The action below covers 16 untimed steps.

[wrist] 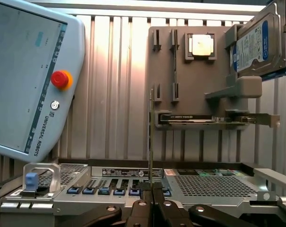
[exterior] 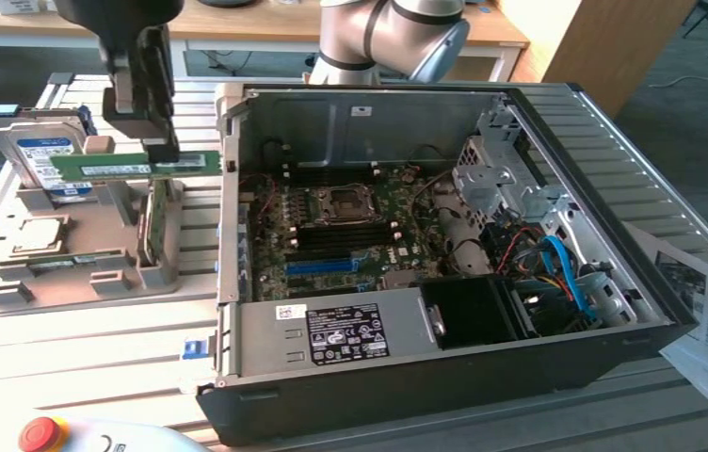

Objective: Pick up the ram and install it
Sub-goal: 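Pick up the ram and move it above insertion slot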

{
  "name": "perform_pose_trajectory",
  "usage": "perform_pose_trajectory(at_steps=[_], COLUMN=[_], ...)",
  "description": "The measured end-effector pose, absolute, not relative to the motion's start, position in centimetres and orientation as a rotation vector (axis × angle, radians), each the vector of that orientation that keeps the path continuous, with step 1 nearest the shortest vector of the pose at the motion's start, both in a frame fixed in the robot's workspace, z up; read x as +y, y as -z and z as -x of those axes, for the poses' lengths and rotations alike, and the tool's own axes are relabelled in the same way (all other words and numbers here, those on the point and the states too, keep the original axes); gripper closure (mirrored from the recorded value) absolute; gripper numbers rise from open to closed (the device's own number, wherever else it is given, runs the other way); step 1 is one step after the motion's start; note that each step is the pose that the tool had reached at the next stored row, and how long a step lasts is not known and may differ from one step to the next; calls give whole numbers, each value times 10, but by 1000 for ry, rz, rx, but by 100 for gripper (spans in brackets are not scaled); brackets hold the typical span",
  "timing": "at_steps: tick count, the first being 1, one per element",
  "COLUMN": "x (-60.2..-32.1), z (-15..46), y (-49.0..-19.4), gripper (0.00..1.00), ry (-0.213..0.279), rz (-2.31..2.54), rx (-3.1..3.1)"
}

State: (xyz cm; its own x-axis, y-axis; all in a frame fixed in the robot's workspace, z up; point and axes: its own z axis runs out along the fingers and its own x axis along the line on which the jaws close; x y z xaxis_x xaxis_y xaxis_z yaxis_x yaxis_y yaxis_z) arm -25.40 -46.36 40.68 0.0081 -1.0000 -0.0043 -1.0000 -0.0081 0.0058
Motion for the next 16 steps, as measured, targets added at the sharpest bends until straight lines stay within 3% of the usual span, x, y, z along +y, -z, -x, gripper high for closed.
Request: perform_pose_trajectory(at_steps=[16], x=[-469], z=[205], y=[-407], gripper=[88], ry=[11], rz=[-2230], rx=[-2212])
